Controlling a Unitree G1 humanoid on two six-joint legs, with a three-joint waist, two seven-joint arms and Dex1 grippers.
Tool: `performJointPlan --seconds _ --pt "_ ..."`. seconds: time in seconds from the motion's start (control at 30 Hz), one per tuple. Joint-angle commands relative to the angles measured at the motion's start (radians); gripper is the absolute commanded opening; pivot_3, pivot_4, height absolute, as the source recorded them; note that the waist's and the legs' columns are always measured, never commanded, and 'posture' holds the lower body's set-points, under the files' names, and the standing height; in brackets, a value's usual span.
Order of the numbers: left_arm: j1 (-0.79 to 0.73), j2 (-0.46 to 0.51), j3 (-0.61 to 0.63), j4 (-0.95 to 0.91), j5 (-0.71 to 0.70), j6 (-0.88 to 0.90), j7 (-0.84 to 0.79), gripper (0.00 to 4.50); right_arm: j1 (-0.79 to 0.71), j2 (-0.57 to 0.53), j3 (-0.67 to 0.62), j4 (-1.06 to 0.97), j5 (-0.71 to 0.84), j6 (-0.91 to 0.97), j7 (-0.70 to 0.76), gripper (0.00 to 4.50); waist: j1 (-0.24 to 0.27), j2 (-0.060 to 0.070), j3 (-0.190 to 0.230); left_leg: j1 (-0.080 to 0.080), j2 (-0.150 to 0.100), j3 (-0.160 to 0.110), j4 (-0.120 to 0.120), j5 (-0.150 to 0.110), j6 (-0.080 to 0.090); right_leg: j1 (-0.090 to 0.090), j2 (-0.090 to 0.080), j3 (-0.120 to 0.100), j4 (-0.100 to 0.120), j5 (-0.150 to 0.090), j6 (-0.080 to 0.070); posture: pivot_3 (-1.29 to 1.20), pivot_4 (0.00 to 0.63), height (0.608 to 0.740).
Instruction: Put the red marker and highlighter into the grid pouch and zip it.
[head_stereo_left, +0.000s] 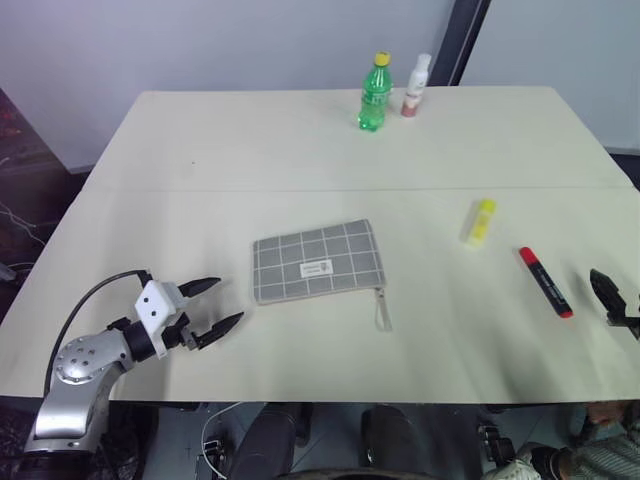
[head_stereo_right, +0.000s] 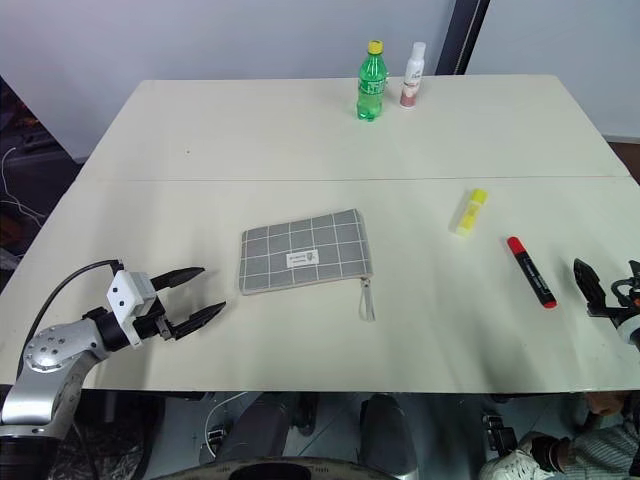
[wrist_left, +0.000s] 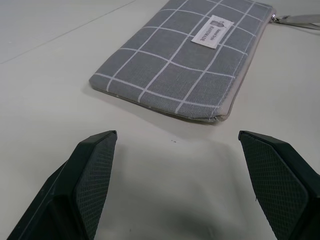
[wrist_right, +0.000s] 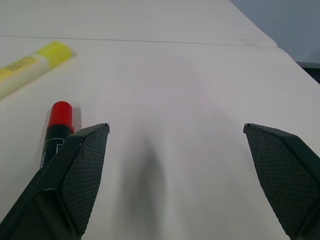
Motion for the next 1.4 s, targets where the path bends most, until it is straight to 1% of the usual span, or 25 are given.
performJointPlan --seconds 0.03,0.23,0.73,1.03,1.13,1.2,1.23,1.27,1.37,1.4 --pt "0.003 -0.002 -0.002 -0.024 0.007 -0.038 -0.001 4.11 0.003 0.004 0.0 -0.049 0.001 -0.015 -0.007 4.46 0.0 0.0 0.0 0.0 0.0 0.0 0.0 0.0 0.0 0.0 0.0 0.0 0.0 0.0 0.0 0.0 0.15 0.74" --pt "-0.006 0.008 -0.005 -0.005 0.024 -0.045 -0.005 4.11 0.002 -0.007 0.007 -0.038 -0.008 -0.034 0.0 4.46 0.001 0.0 0.0 0.0 0.0 0.0 0.0 0.0 0.0 0.0 0.0 0.0 0.0 0.0 0.0 0.0 0.15 0.74" --pt "-0.019 0.004 0.008 0.012 0.008 -0.054 -0.023 4.11 -0.015 -0.026 0.012 0.034 -0.025 -0.072 0.041 4.46 0.0 0.0 0.0 0.0 0.0 0.0 0.0 0.0 0.0 0.0 0.0 0.0 0.0 0.0 0.0 0.0 0.15 0.74" --pt "-0.041 0.003 0.016 0.043 0.019 -0.1 -0.022 4.11 -0.032 -0.021 0.01 0.054 -0.016 -0.074 0.063 4.46 0.001 0.0 0.0 0.0 0.0 0.0 0.0 0.0 0.0 0.0 0.0 0.0 0.0 0.0 0.0 0.0 0.15 0.74" --pt "-0.075 0.003 0.03 0.095 0.04 -0.152 -0.001 4.11 -0.016 0.002 0.055 -0.068 0.021 -0.038 0.123 3.67 0.0 0.0 0.0 0.0 0.0 0.0 0.0 0.0 0.0 0.0 0.0 0.0 0.0 0.0 0.0 0.0 0.15 0.74" --pt "-0.117 0.014 0.033 0.163 0.082 -0.23 0.013 4.11 -0.009 0.049 0.179 -0.349 0.097 0.064 0.126 2.64 -0.004 0.0 0.0 0.0 0.0 0.0 0.0 0.0 0.0 0.0 0.0 0.0 0.001 0.0 0.0 0.0 0.15 0.74" --pt "-0.136 0.018 0.031 0.195 0.102 -0.263 0.02 4.11 -0.015 0.065 0.234 -0.442 0.108 0.09 0.124 2.09 -0.009 0.0 0.0 0.001 0.001 0.0 0.0 0.0 0.0 -0.001 0.0 0.0 0.001 0.0 0.0 0.0 0.15 0.74" --pt "-0.158 0.018 0.028 0.227 0.118 -0.278 0.034 4.11 -0.038 0.086 0.298 -0.527 0.108 0.122 0.099 1.5 -0.011 0.0 0.0 0.001 0.001 -0.001 0.0 0.0 0.0 -0.001 0.0 0.0 0.003 0.0 0.0 0.0 0.15 0.74" --pt "-0.208 0.013 -0.003 0.288 0.161 -0.33 0.044 4.11 -0.118 0.134 0.471 -0.663 0.05 0.192 0.031 0.06 -0.007 0.0 0.0 0.001 0.002 0.0 0.0 0.0 0.0 -0.003 0.0 0.0 0.003 0.001 -0.001 0.0 0.15 0.74" --pt "-0.217 0.013 -0.012 0.301 0.168 -0.351 0.04 4.11 -0.134 0.142 0.506 -0.68 0.031 0.205 0.02 0.06 -0.004 0.0 0.0 0.0 0.002 0.0 -0.001 0.0 0.0 -0.004 0.0 0.0 0.003 0.001 -0.001 0.0 0.15 0.74"
